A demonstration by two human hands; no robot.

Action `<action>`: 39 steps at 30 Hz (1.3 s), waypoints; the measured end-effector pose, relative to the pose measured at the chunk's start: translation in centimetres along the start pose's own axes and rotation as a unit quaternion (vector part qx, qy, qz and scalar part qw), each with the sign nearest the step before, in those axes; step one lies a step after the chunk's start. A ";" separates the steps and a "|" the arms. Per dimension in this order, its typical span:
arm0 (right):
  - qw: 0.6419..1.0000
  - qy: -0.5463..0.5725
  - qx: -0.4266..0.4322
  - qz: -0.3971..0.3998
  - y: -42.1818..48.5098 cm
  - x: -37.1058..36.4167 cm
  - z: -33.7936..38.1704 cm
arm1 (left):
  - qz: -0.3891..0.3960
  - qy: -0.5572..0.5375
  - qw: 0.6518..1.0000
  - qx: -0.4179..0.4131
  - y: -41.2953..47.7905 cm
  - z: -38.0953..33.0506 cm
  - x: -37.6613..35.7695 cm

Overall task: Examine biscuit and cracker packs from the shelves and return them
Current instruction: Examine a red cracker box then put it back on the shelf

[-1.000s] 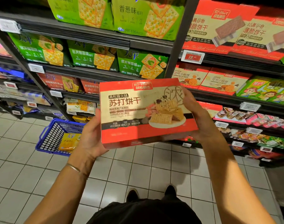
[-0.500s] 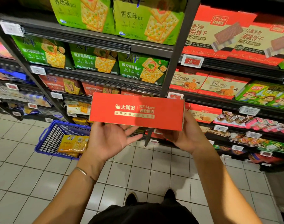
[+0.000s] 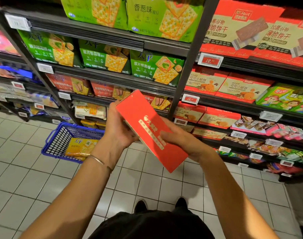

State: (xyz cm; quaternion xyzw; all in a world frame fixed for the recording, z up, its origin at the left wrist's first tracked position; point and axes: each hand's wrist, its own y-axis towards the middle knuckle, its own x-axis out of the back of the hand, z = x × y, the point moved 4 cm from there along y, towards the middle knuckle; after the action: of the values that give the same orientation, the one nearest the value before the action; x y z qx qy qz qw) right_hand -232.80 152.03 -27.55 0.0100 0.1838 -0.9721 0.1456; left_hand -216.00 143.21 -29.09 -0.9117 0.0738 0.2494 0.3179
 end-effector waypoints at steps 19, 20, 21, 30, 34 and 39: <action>0.979 0.172 0.003 -0.111 0.4 1.0 -3.0 | 0.152 0.244 0.956 0.055 -0.5 3.4 -1.4; 0.976 0.180 -0.006 -0.118 0.3 1.2 -3.1 | 0.161 0.219 0.960 0.069 -0.6 3.6 -1.2; 0.975 0.181 -0.014 -0.125 0.1 1.5 -3.0 | 0.169 0.189 0.964 0.084 -0.5 3.8 -0.8; 0.984 0.100 -0.092 -0.117 0.2 1.9 -2.6 | 0.159 0.214 0.958 0.108 -1.0 4.5 -0.2; 0.986 0.069 -0.096 -0.113 0.0 1.9 -2.5 | 0.168 0.216 0.956 0.108 -1.0 4.3 -0.1; 0.990 0.088 -0.005 -0.110 -0.7 2.2 -1.1 | 0.218 0.147 0.961 0.092 -0.8 4.7 0.5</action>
State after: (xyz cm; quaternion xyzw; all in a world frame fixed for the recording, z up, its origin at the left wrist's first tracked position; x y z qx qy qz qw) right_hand -235.11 152.42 -28.55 0.0750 0.2012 -0.9764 0.0215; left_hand -217.25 146.73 -32.06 -0.8671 0.3390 0.1682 0.3239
